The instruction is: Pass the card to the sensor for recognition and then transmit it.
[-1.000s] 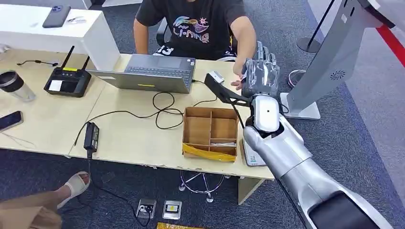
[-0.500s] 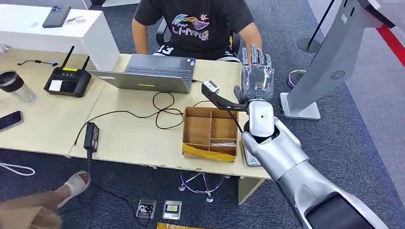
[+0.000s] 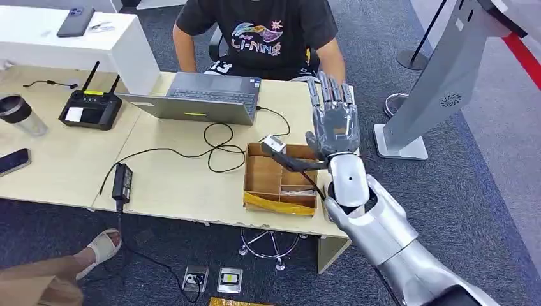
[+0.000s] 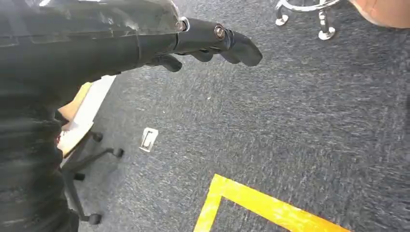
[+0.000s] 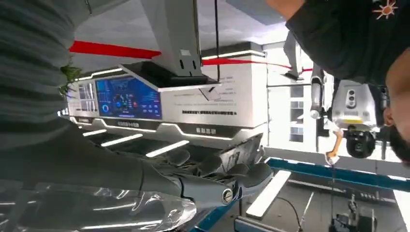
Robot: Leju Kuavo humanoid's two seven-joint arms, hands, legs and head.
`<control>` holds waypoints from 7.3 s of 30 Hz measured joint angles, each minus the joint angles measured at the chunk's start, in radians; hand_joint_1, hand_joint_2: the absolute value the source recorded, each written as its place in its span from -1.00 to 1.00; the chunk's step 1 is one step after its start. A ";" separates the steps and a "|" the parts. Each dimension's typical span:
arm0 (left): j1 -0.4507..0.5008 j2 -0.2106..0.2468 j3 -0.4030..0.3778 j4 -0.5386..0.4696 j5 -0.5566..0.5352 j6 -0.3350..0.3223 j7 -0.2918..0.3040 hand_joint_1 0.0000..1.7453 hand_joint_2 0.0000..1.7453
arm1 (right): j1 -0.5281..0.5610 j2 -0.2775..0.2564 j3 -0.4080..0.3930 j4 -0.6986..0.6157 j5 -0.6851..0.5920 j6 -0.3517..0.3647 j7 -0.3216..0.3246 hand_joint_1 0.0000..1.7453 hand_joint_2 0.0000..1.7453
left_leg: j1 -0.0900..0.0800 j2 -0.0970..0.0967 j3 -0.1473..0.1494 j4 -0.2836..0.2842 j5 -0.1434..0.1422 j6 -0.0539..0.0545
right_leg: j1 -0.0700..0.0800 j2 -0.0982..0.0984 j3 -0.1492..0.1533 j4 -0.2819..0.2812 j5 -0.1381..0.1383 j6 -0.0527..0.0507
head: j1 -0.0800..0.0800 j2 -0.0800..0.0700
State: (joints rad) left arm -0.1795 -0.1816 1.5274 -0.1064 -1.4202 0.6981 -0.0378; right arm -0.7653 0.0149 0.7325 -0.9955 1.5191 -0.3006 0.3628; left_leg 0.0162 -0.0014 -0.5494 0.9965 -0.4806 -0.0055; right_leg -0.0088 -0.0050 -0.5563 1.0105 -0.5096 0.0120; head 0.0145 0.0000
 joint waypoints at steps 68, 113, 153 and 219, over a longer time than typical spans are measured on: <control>0.007 -0.046 -0.031 -0.114 0.028 0.000 0.029 -1.00 1.00 | 0.816 -0.255 -0.741 -0.062 -1.296 -0.389 -0.318 -1.00 1.00 | -0.001 0.002 0.000 0.000 -0.003 0.002 | -0.001 0.000 0.000 -0.001 -0.002 0.000 | -0.001 0.000; -0.002 -0.081 -0.004 -0.100 0.024 0.001 0.036 -1.00 1.00 | 0.641 -0.079 -0.678 0.598 -1.014 -0.397 -0.494 -1.00 1.00 | -0.002 0.001 0.001 0.000 -0.002 0.003 | -0.002 -0.001 0.002 -0.001 -0.001 0.001 | 0.000 0.000; -0.003 -0.063 -0.003 -0.096 0.011 0.000 0.018 -1.00 1.00 | 0.480 -0.130 0.004 -0.692 -0.432 0.046 -0.131 -1.00 1.00 | -0.001 0.000 0.000 0.000 -0.002 0.002 | -0.001 -0.001 0.002 0.001 -0.001 0.000 | 0.000 0.000; -0.001 -0.018 -0.008 -0.027 -0.024 0.000 0.031 -1.00 1.00 | 0.211 -0.036 0.138 -0.079 -0.351 0.051 -0.007 -1.00 1.00 | -0.001 0.000 0.000 0.000 -0.002 0.002 | -0.001 0.000 0.001 0.001 -0.001 0.000 | 0.000 0.000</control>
State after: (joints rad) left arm -0.1804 -0.1999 1.5198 -0.1339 -1.4446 0.6985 -0.0065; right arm -0.5542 -0.0206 0.8701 -1.0742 1.1685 -0.2491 0.3559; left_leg 0.0149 -0.0011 -0.5493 0.9963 -0.4823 -0.0034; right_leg -0.0100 -0.0053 -0.5553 1.0110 -0.5108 0.0123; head 0.0145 0.0000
